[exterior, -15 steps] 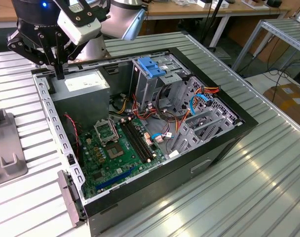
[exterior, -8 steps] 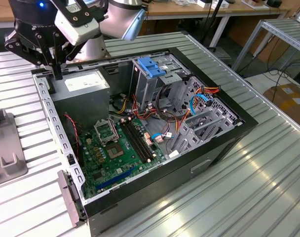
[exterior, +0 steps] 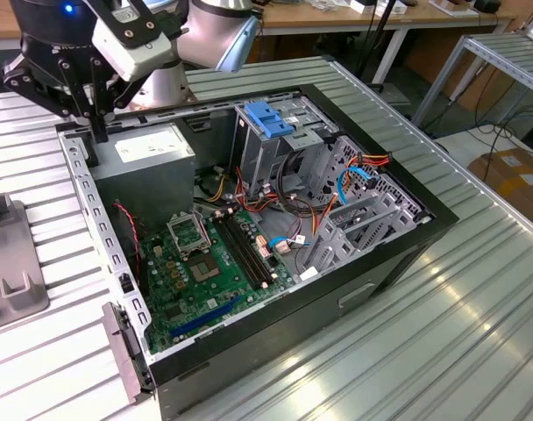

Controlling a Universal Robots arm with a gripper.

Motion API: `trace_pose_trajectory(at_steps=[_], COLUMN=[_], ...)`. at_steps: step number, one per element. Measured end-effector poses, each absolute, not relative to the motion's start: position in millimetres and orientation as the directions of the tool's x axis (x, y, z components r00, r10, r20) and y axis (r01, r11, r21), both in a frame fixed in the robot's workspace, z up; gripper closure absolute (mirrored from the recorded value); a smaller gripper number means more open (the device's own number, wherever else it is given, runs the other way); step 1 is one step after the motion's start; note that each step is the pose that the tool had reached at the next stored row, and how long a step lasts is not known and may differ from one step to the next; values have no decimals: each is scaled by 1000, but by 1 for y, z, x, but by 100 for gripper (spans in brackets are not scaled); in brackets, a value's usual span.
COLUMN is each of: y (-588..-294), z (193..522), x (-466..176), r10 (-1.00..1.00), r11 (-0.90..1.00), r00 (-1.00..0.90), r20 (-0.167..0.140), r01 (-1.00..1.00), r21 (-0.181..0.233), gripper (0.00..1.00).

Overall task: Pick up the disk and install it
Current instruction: 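Reach for the disk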

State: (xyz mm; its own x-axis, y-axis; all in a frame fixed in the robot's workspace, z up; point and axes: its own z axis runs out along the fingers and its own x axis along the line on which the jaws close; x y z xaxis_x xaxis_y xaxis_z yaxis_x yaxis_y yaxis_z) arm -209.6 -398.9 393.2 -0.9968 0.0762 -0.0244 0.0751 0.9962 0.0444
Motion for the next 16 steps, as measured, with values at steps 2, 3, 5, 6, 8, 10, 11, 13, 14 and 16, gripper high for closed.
trace_pose_trajectory(at_steps=[2,3,5,6,8,10,11,13,14,16], y=[-399,-399,-399,-399,-399,-399,-399,-399,-399,-399], z=[393,393,393,393,393,393,393,393,393,393], x=[-210,-211,-212,-212,-213,-214,-215,-216,-216,-217], r10=[76,76,76,76,76,76,76,76,76,76], r11=[996,996,996,996,996,996,996,996,996,996], r00=[-997,-997,-997,-997,-997,-997,-997,-997,-997,-997], r20=[-24,-24,-24,-24,-24,-24,-25,-25,-25,-24], r01=[75,75,75,75,75,75,75,75,75,75], r21=[44,44,44,44,44,44,44,44,44,44], gripper=[90,90,90,90,90,90,90,90,90,90])
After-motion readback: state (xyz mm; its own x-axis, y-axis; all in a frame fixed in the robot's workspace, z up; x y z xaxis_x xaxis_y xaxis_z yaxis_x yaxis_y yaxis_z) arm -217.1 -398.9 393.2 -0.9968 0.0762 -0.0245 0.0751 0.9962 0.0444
